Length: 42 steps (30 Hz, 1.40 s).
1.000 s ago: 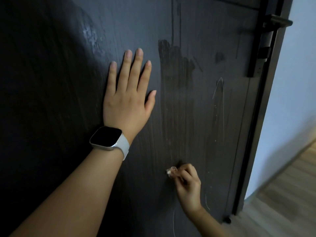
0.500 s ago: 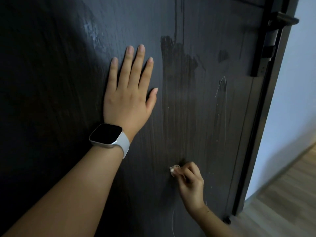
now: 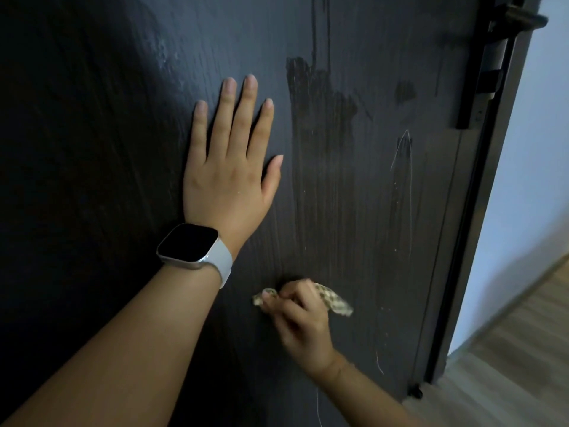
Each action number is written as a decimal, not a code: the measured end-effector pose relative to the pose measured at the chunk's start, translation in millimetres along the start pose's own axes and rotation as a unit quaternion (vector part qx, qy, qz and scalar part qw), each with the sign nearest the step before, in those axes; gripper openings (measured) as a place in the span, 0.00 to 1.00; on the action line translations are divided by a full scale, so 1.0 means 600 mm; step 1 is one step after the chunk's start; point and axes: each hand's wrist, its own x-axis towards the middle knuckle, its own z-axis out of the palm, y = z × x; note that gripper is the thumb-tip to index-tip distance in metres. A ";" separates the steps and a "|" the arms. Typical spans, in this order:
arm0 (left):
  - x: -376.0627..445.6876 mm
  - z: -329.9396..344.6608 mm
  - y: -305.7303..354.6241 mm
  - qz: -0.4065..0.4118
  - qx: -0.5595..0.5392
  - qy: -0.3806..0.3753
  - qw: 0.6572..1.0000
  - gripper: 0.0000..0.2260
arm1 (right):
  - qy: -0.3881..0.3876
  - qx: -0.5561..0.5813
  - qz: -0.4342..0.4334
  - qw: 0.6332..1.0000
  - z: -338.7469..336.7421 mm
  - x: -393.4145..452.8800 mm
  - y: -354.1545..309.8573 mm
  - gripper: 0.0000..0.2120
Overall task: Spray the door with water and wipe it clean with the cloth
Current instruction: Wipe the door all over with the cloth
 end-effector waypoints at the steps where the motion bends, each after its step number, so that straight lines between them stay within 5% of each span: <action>1: 0.000 -0.001 -0.001 -0.001 -0.001 0.001 1.000 0.26 | -0.013 -0.015 -0.014 1.000 -0.012 0.013 0.014 0.05; 3: 0.003 -0.002 -0.001 -0.002 0.000 0.002 1.000 0.26 | 0.039 -0.015 0.045 0.998 -0.039 0.063 0.035 0.05; 6: 0.006 -0.004 -0.001 0.000 0.000 -0.002 1.000 0.26 | 0.222 0.074 0.203 0.951 -0.074 0.149 0.053 0.04; 8: 0.008 -0.009 -0.003 -0.004 -0.011 -0.005 1.000 0.26 | 0.263 0.079 0.217 0.937 -0.065 0.165 0.038 0.05; 12: 0.011 -0.028 -0.010 0.012 -0.039 -0.023 0.999 0.24 | 0.071 0.017 0.012 0.997 0.000 0.096 -0.033 0.05; 16: 0.017 -0.055 -0.044 0.035 -0.051 -0.016 0.998 0.22 | -0.067 -0.030 -0.151 0.986 -0.031 0.119 -0.012 0.04; 21: 0.013 -0.064 -0.112 0.007 -0.004 0.002 1.000 0.22 | 0.172 -0.038 0.095 0.980 -0.116 0.268 0.051 0.09; 23: 0.010 -0.061 -0.121 0.002 0.015 -0.006 1.000 0.22 | 0.216 -0.045 0.123 0.967 -0.111 0.289 0.048 0.08; 25: 0.006 -0.055 -0.119 0.006 0.031 -0.013 0.999 0.22 | 0.200 -0.049 0.095 0.974 -0.080 0.274 0.019 0.09; 28: 0.003 -0.054 -0.116 0.005 0.031 -0.013 0.999 0.22 | 0.081 -0.043 -0.059 0.994 -0.020 0.215 -0.047 0.10; 32: 0.009 -0.055 -0.121 0.002 0.033 -0.006 0.999 0.23 | -0.053 -0.095 -0.243 0.964 -0.038 0.228 -0.040 0.04; 34: 0.007 -0.050 -0.119 -0.002 0.037 -0.004 0.999 0.24 | -0.006 -0.115 -0.188 0.975 -0.073 0.273 -0.005 0.05; 38: 0.004 -0.044 -0.117 0.004 0.051 0.006 0.999 0.24 | 0.200 -0.081 0.070 0.974 -0.124 0.367 0.036 0.09; 40: 0.004 -0.044 -0.117 0.005 0.047 0.010 0.999 0.24 | 0.223 -0.083 0.074 0.968 -0.103 0.372 0.015 0.10; 42: 0.003 -0.044 -0.117 0.001 0.050 0.011 0.999 0.24 | 0.175 -0.075 -0.022 0.981 -0.061 0.342 -0.026 0.10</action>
